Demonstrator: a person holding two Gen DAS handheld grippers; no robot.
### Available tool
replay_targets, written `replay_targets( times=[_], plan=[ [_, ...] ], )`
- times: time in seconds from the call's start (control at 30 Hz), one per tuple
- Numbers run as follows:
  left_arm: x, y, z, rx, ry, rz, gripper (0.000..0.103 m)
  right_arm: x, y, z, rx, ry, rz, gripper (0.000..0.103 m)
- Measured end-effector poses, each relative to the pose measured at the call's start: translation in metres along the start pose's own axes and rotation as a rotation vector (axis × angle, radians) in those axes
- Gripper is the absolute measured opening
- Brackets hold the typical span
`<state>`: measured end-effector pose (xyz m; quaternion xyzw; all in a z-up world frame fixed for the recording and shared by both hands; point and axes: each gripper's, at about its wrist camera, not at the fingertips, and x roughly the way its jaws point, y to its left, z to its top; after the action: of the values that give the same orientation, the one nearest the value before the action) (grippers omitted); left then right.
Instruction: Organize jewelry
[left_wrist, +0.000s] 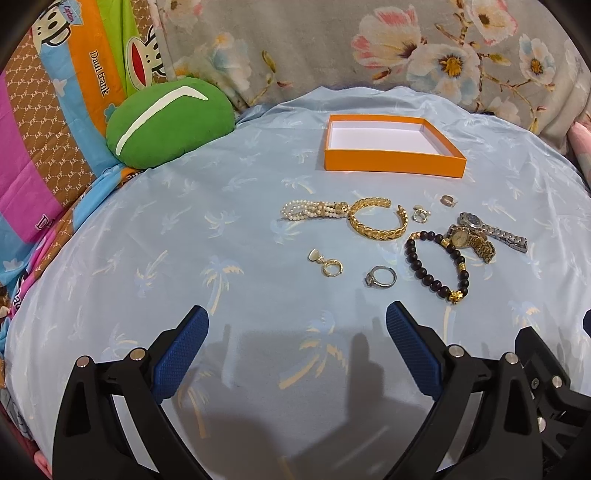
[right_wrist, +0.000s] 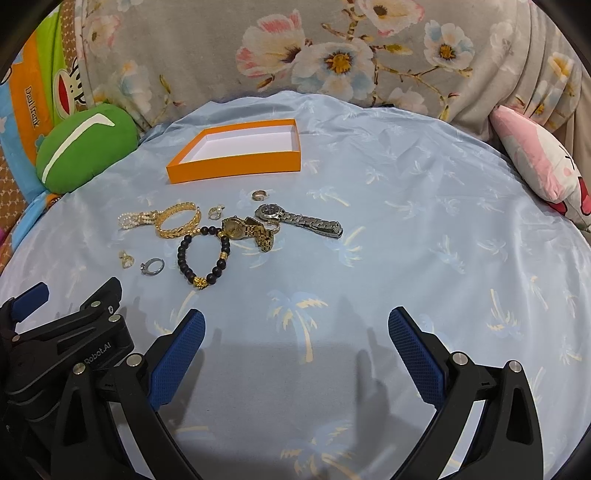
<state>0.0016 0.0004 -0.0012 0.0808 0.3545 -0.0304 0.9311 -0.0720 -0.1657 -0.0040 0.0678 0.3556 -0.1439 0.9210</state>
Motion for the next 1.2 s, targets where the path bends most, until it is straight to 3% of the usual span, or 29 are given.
replay_targets(
  times=[1.2],
  plan=[
    [0.0026,-0.0012,-0.0031,-0.009,0.004,-0.019,0.094,0.0005,0.0008,-0.0001,-0.002,0.001,-0.002,0.098]
  ],
)
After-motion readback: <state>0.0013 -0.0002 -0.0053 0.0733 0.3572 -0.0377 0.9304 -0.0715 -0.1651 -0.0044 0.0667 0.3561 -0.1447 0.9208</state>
